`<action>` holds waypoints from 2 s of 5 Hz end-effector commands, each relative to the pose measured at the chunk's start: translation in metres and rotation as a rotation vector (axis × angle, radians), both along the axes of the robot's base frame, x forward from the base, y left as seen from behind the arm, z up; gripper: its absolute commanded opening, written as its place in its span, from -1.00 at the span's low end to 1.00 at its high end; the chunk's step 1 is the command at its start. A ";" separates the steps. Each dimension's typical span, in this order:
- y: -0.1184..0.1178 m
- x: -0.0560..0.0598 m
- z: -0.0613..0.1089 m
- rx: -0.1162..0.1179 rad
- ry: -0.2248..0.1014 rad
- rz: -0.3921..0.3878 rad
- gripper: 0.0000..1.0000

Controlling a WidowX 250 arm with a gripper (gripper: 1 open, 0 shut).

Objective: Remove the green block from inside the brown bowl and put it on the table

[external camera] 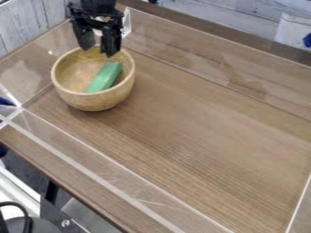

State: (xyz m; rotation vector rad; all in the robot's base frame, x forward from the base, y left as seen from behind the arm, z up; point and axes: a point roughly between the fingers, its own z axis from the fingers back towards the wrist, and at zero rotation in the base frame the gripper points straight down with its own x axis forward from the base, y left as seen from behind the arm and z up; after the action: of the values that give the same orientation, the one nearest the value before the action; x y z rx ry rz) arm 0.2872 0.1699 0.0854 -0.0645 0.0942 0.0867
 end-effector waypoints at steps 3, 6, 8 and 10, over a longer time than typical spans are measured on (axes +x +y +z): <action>0.007 0.013 0.015 0.036 -0.063 -0.012 1.00; 0.004 0.014 0.018 0.021 -0.069 -0.028 1.00; 0.005 0.014 0.016 0.014 -0.065 -0.032 1.00; 0.005 0.013 0.016 0.006 -0.064 -0.038 1.00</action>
State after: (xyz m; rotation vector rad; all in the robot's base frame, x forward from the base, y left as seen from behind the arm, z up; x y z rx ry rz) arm 0.2921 0.1679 0.0817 -0.0930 0.0916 0.0454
